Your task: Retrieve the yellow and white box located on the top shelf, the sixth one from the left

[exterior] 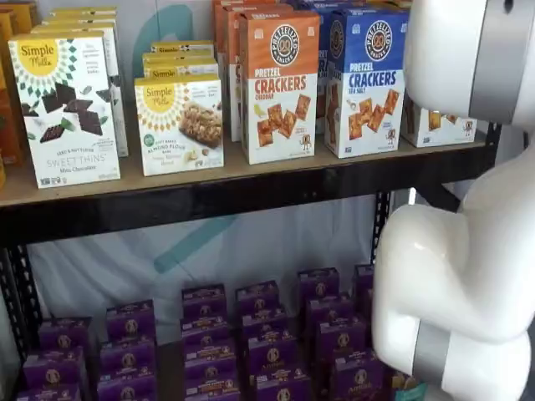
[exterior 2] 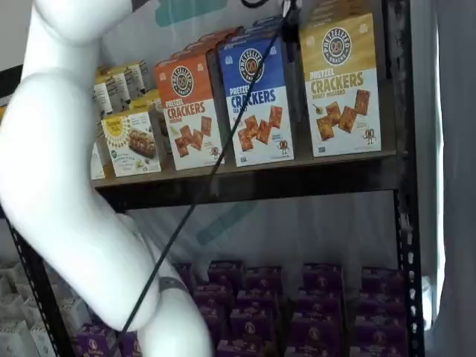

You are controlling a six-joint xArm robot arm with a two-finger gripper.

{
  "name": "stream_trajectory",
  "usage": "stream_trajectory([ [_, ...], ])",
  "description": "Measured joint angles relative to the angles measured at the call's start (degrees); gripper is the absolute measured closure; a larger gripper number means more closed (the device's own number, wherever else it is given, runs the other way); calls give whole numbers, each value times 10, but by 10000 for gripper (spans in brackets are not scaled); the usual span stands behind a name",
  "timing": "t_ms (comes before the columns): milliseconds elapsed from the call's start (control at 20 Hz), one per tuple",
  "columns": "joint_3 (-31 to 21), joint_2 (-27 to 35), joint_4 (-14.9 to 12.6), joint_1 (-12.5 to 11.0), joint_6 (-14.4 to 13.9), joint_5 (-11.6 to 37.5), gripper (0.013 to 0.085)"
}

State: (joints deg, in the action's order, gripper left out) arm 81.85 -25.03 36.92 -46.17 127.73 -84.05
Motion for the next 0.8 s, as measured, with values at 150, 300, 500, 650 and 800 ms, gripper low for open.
stream_trajectory([
  [150,9,15,-32,19,11,33,130],
  [300,55,51,-81,35,0,7,130],
  [500,97,87,-117,50,-12,-13,130],
  [650,128,112,-153,66,-21,-28,130],
  [800,136,123,-169,75,-23,-23,130],
])
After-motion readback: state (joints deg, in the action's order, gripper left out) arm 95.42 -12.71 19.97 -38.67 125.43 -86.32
